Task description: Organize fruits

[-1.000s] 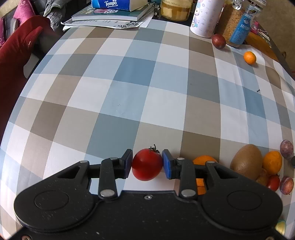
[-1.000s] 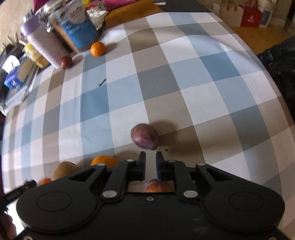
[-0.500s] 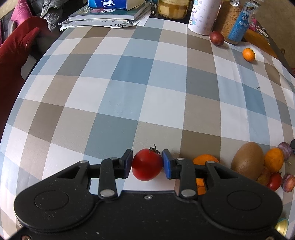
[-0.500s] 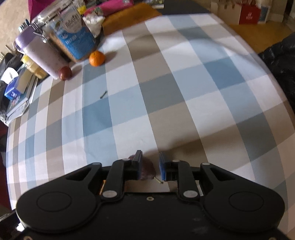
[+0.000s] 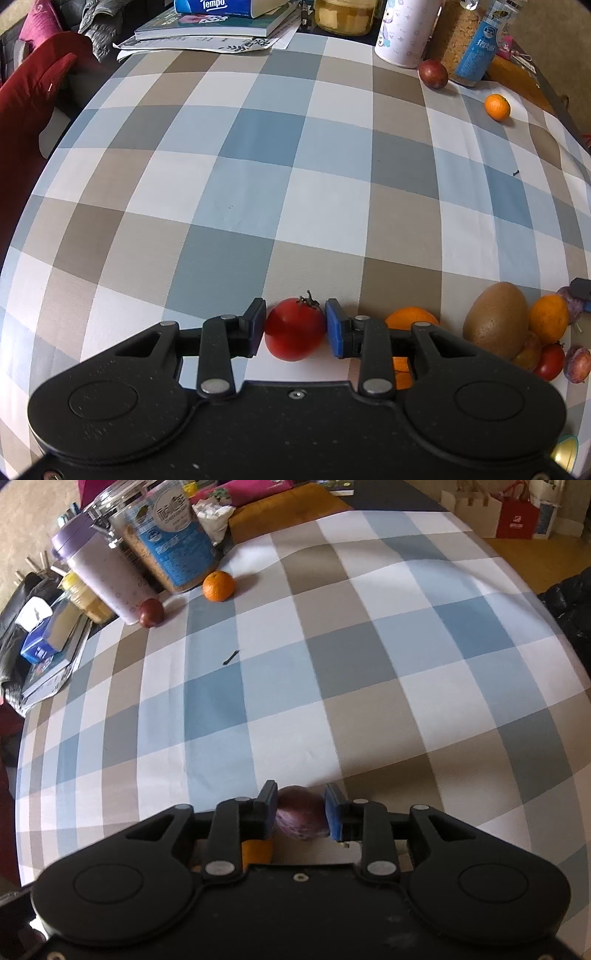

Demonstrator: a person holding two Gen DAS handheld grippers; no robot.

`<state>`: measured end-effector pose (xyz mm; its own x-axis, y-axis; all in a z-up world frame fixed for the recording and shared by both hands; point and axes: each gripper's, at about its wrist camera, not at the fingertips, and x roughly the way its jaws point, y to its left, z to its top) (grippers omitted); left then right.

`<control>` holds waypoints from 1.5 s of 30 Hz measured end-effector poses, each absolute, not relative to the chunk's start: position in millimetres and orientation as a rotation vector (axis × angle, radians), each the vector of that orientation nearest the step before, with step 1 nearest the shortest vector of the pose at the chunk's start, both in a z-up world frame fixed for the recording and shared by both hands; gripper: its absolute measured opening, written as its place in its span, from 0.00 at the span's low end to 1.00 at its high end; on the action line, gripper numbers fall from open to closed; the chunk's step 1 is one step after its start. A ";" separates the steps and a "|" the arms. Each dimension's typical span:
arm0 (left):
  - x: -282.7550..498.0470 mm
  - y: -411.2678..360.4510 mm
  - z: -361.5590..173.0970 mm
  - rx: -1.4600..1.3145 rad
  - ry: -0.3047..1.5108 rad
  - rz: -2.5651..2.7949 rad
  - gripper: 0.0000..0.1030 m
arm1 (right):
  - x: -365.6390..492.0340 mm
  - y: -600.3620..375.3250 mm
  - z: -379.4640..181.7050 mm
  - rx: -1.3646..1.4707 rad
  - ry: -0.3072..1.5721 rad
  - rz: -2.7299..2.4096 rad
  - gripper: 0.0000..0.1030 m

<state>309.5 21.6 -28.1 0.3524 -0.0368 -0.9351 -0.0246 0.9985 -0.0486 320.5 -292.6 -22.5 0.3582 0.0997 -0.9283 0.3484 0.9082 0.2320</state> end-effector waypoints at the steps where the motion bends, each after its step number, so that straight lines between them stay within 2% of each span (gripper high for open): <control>1: 309.6 21.9 -27.7 -0.059 1.209 -0.007 0.42 | 320.3 -291.4 -23.4 0.424 1.209 -0.159 0.33; 11: 311.0 25.4 -25.8 -0.070 1.210 -0.002 0.42 | 320.1 -280.6 -31.6 0.375 1.227 -0.149 0.36; 18: 312.5 22.2 -31.4 -0.057 1.205 0.007 0.45 | 319.6 -280.2 -38.8 0.345 1.246 -0.156 0.35; 24: 313.1 20.8 -31.3 -0.040 1.196 0.009 0.41 | 319.2 -280.1 -37.9 0.337 1.242 -0.145 0.34; 34: 300.9 18.2 -10.2 -0.055 1.177 -0.005 0.41 | 304.7 -285.7 -8.9 0.355 1.181 -0.142 0.34; 37: 289.4 14.4 3.9 -0.049 1.154 -0.016 0.32 | 292.7 -286.0 3.2 0.360 1.162 -0.130 0.34; 45: 258.6 -0.2 20.5 -0.009 1.107 -0.049 0.34 | 250.7 -281.8 24.0 0.367 1.126 -0.100 0.34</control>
<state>258.6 -0.2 20.5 0.4464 -0.0443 -0.8938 0.0356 0.9989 -0.0317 250.7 -281.8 24.0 0.4330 0.1054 -0.8952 0.2618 0.9356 0.2368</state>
